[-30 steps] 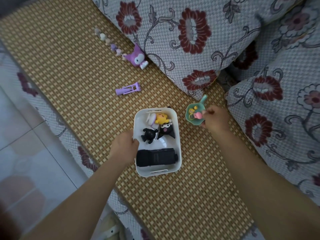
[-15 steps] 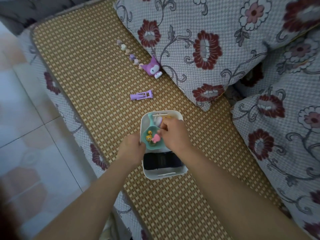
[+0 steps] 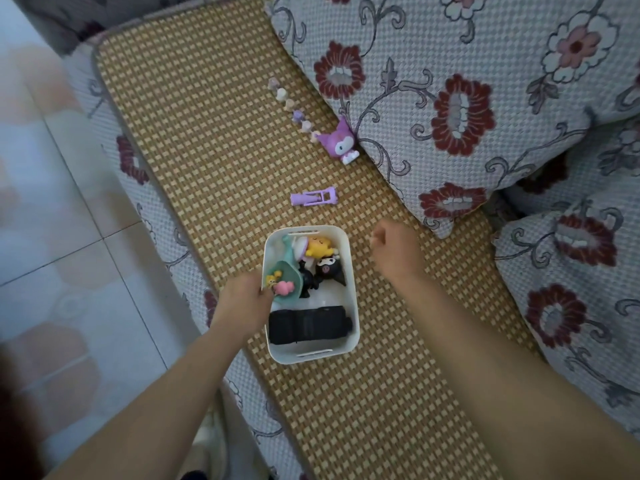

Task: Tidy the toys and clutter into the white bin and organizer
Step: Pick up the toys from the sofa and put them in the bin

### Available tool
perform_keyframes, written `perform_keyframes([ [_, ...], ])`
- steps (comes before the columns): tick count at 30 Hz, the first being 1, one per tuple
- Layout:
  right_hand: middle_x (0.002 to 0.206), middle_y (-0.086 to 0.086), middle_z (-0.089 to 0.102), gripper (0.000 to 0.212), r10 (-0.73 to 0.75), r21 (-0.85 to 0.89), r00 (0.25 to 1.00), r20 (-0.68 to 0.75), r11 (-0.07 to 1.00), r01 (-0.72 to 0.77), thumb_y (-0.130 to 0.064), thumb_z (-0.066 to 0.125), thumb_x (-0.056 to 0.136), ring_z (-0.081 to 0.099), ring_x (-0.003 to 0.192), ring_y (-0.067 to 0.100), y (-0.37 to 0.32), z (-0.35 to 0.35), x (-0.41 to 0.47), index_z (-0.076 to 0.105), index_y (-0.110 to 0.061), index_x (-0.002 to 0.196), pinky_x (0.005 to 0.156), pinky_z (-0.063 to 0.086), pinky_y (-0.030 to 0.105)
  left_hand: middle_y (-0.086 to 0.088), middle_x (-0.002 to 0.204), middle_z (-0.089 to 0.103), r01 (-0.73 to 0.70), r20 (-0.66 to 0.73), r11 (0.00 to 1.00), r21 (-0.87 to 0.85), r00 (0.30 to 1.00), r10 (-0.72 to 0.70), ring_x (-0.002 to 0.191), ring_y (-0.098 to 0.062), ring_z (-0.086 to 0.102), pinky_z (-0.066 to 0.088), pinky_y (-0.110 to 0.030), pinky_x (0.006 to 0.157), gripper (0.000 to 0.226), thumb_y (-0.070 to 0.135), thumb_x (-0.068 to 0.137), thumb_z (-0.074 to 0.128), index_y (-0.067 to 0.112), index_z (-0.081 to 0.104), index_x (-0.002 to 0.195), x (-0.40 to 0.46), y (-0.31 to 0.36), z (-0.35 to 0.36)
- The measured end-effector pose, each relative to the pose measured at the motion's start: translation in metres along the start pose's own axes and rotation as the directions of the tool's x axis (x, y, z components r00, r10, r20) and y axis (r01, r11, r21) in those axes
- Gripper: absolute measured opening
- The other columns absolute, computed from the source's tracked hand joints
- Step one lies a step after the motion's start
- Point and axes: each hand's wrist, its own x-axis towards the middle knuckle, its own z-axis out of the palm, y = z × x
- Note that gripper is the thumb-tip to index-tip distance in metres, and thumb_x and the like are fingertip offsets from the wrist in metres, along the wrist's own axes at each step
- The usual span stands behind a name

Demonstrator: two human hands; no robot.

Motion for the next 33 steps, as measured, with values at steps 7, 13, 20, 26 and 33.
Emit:
perform_keyframes([
  [7,0.140,0.020,0.033,0.050,0.233,-0.082,0.963,0.137,0.971,-0.223,-0.018,0.065,0.087,0.046,0.121,0.038,0.031,0.035,0.026,0.043,-0.014,0.132,0.106,0.038,0.039,-0.002,0.058,0.045,0.018,-0.011,0.999,-0.049,1.000,-0.019,0.058,-0.024,0.044,0.028,-0.030,0.049,0.028,0.009,0.088,0.047,0.016,0.041,0.062,0.024,-0.023,-0.008],
  [13,0.086,-0.001,0.051,0.024,0.116,0.091,0.984,0.131,0.987,-0.129,-0.011,0.061,0.084,0.054,0.083,0.022,0.014,0.026,0.039,0.043,-0.014,0.098,0.058,0.037,0.028,-0.004,0.062,0.049,0.047,-0.041,0.998,-0.043,0.998,-0.049,0.061,-0.025,0.047,0.030,-0.030,0.049,0.012,0.008,0.089,0.047,0.006,0.056,0.080,0.036,-0.032,-0.019],
  [20,0.104,0.004,0.055,0.031,-0.275,-0.034,0.945,0.174,0.958,0.285,-0.012,0.056,0.087,0.055,0.084,0.024,-0.058,0.030,0.073,0.048,-0.019,0.117,0.059,0.037,0.029,-0.002,0.057,0.044,0.083,-0.064,0.992,-0.095,0.994,-0.090,0.054,-0.020,0.041,0.026,-0.029,0.046,0.021,0.006,0.088,0.046,0.009,0.048,0.068,0.046,-0.033,-0.035],
  [26,0.128,0.013,0.045,0.052,-0.219,-0.355,0.960,0.175,0.896,0.269,-0.011,0.064,0.085,0.055,0.109,0.034,-0.071,0.044,0.095,0.047,-0.021,0.133,0.085,0.051,0.043,-0.002,0.058,0.044,0.090,-0.092,0.991,-0.094,0.991,-0.098,0.056,-0.019,0.040,0.027,-0.029,0.048,0.016,0.007,0.088,0.046,0.007,0.049,0.072,0.052,-0.042,-0.037],
  [33,0.077,0.009,0.063,0.020,-0.154,0.015,0.988,-0.001,0.988,0.154,-0.018,0.056,0.088,0.055,0.064,0.022,-0.068,0.031,0.098,0.060,-0.010,0.071,0.056,0.035,0.028,-0.003,0.057,0.042,0.102,-0.104,0.987,-0.123,0.988,-0.115,0.055,-0.022,0.040,0.025,-0.029,0.047,0.020,0.006,0.087,0.047,0.010,0.045,0.067,0.050,-0.041,-0.033],
])
